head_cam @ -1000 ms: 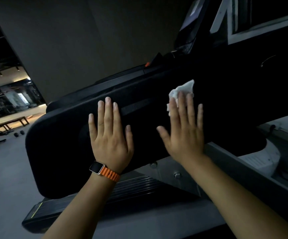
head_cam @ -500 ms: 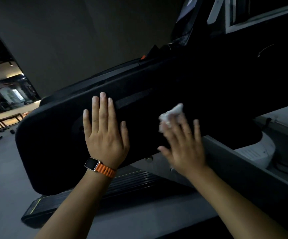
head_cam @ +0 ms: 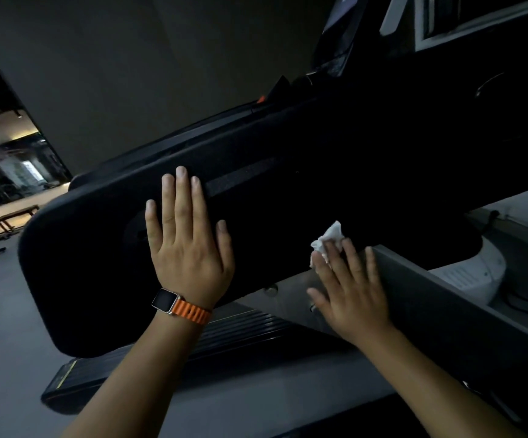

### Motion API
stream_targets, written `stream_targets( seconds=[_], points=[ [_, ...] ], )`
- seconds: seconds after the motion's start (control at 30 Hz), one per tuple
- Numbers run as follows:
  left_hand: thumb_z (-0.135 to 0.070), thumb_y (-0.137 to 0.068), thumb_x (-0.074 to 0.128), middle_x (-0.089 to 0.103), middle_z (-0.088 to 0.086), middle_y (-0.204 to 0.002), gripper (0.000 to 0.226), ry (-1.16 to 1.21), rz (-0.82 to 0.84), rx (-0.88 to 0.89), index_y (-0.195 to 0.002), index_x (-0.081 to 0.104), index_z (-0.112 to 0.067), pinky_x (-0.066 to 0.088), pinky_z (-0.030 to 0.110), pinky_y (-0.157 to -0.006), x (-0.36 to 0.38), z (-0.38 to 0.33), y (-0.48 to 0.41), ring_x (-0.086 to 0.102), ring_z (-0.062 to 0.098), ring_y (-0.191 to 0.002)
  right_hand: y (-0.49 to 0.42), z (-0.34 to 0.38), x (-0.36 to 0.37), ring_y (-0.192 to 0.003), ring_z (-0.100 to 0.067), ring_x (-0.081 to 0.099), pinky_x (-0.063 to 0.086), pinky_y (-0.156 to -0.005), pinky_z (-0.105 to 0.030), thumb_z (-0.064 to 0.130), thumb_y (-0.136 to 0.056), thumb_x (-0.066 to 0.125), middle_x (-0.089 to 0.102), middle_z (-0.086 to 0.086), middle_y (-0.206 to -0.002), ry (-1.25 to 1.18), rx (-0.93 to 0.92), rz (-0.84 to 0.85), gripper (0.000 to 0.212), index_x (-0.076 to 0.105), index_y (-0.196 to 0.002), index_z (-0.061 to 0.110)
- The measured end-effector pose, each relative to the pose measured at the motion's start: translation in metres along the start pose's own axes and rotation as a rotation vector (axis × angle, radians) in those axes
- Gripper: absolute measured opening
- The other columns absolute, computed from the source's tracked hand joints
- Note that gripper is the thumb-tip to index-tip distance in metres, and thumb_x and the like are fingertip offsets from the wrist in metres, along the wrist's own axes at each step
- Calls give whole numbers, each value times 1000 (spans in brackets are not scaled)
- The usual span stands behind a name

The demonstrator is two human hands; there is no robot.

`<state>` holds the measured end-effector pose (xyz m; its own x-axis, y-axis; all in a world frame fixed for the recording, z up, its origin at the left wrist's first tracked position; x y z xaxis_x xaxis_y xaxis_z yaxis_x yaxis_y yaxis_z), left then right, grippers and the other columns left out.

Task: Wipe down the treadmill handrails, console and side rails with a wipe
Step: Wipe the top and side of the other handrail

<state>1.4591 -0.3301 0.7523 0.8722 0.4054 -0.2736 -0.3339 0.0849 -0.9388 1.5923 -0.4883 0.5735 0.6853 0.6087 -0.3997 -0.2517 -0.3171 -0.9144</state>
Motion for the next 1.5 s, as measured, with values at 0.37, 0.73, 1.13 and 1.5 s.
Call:
stream_targets(
  seconds=[0.37, 0.73, 1.13, 1.5],
  points=[
    [-31, -106, 37, 23, 18, -167, 61, -6, -17, 1, -157, 31, 1, 15, 54, -126, 0, 0, 0, 16, 31, -157, -106, -1, -50, -161, -34, 2, 5, -129, -56, 60, -108, 34, 4, -16, -173, -80, 36, -78, 80, 13, -166, 9],
    [-30, -105, 38, 23, 18, -167, 61, -1, -18, -11, -157, 32, 1, 16, 53, -127, -1, -2, 0, 18, 31, -157, -122, -9, -66, -159, -41, 9, 10, -129, -58, 54, -109, 41, 15, -24, -170, -112, 104, -126, 79, 26, -161, -3],
    [-32, -105, 38, 26, 18, -166, 61, 9, -26, -2, -156, 35, 1, 17, 54, -126, 1, -1, 1, 19, 31, -157, -161, -28, -79, -160, -34, 13, 10, -130, -54, 62, -108, 27, 15, -19, -172, -71, 105, -141, 83, 15, -164, 2],
    [-32, -105, 37, 25, 18, -167, 61, 3, -18, -7, -156, 34, 1, 17, 54, -126, 1, -1, 2, 19, 32, -157, -181, -39, -87, -161, -29, 10, 6, -130, -53, 38, -111, 26, 16, -10, -174, -109, 188, -146, 60, 23, -166, 15]
  ],
)
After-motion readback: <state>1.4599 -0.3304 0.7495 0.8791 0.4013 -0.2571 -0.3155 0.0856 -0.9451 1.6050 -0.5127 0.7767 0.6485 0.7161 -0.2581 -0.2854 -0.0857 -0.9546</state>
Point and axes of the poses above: each hand's wrist, its own y-axis away from the middle knuckle, its own x-axis out of the palm, z = x × y, the point moved 8 cm from there along -y, towards the middle knuckle
